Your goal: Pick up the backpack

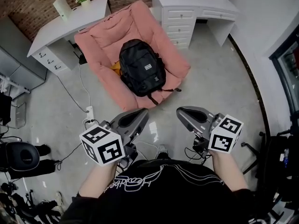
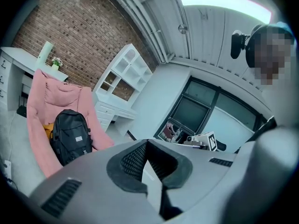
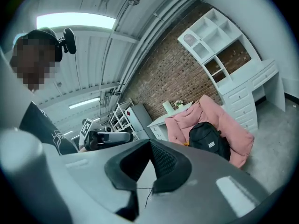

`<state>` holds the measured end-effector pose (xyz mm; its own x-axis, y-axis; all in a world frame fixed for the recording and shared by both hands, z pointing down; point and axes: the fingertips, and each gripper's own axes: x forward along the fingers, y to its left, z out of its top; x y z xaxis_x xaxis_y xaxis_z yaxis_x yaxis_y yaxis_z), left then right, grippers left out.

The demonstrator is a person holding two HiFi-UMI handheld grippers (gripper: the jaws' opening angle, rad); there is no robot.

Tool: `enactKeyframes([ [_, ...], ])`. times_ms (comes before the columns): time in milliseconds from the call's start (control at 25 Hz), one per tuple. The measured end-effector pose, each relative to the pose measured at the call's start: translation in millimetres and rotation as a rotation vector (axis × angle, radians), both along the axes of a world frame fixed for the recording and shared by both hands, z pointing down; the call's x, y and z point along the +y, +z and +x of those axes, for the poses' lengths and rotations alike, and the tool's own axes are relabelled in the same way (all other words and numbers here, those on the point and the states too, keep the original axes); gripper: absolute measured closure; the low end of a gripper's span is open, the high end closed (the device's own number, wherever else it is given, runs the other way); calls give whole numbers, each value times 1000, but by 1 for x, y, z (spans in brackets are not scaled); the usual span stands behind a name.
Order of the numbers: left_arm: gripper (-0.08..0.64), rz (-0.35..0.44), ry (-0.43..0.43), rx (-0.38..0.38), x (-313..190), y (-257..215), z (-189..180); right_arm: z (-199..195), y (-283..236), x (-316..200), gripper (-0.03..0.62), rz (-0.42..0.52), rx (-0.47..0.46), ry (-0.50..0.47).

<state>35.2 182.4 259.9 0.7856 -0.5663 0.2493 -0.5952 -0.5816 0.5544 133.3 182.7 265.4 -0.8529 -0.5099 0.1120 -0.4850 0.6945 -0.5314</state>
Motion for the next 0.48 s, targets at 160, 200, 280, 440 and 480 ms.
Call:
enactKeyframes([
  [160,557,7,-40,5,-16,3,6,14,1,-17,586,23,14,-7],
  [200,557,3,-47,4,-18,5,6,16,2,-20,586,22,17,-4],
  [280,557,-7,-60,-1,-23,9,3,18,7,-26,586,16,24,0],
  [440,557,-35,-102,-4,-45,22,-6,22,18,-45,586,-5,42,2],
  [480,557,-46,-113,-1,-52,27,-8,22,22,-51,586,-13,47,2],
])
